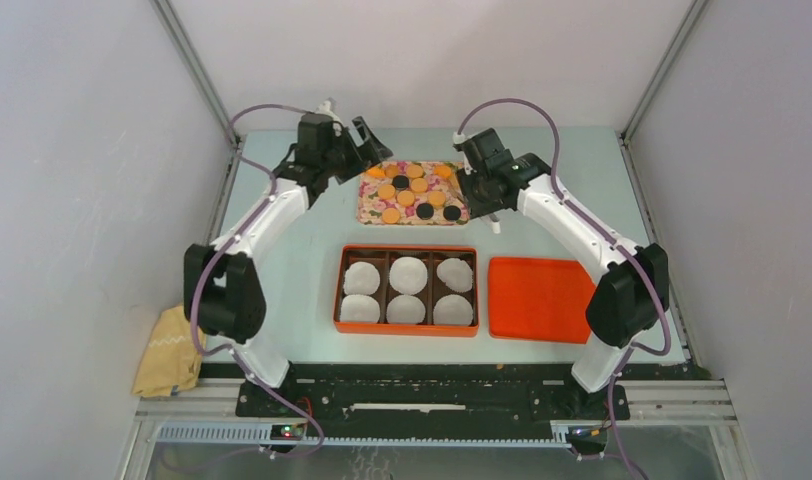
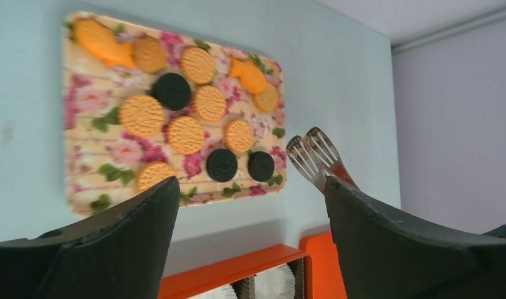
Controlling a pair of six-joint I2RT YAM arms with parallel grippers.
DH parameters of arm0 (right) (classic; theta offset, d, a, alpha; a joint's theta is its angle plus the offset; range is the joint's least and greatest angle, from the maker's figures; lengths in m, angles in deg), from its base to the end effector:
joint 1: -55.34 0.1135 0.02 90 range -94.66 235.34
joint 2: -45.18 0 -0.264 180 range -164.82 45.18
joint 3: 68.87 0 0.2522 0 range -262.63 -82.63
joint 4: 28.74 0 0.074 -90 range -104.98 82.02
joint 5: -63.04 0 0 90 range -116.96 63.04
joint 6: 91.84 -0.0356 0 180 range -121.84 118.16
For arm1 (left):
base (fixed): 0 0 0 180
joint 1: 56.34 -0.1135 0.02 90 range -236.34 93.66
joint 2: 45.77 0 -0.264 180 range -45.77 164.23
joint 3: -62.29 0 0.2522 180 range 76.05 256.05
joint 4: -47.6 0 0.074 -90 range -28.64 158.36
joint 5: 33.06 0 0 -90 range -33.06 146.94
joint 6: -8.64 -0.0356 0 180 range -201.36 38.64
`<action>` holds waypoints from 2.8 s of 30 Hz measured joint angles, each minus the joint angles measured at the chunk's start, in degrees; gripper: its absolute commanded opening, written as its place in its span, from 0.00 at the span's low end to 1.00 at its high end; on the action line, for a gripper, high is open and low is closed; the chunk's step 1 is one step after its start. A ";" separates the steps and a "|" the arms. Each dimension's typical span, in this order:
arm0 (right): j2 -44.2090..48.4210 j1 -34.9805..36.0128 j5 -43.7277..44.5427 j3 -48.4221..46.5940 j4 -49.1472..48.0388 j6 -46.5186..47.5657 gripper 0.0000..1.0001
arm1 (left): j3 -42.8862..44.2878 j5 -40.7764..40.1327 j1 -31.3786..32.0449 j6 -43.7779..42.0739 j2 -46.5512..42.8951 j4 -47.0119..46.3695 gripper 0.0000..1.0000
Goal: Pack the cookies
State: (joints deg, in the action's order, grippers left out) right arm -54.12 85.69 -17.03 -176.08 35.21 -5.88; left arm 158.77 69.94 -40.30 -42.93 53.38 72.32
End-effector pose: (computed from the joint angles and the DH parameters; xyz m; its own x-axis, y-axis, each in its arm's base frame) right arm 0.3253 0.1834 0.3183 -0.7432 -0.3547 -0.5673 -0.3631 0.9260 -0.1033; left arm 0.3922 -0.1211 0.3124 -0.6330 -0.4482 -0.6312 0.0865 0.7694 -0.6329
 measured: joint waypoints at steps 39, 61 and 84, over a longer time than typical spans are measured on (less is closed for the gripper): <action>2.10 7.23 6.12 11.47 -5.51 -1.53 0.45 | -14.49 -16.96 -2.05 -1.42 -26.38 6.32 0.91; -2.56 6.54 4.63 13.94 -9.79 -4.31 0.39 | -18.60 -16.74 -1.90 -1.44 -29.35 6.40 0.91; 3.52 7.72 3.98 7.02 -3.02 -5.29 0.00 | -18.60 -16.83 -1.90 -1.33 -32.37 7.45 0.90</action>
State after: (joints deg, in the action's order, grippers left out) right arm -50.60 93.41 -13.05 -169.06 32.20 -11.17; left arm 140.17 53.11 -42.20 -44.26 21.01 79.77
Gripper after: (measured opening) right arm 0.476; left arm 0.904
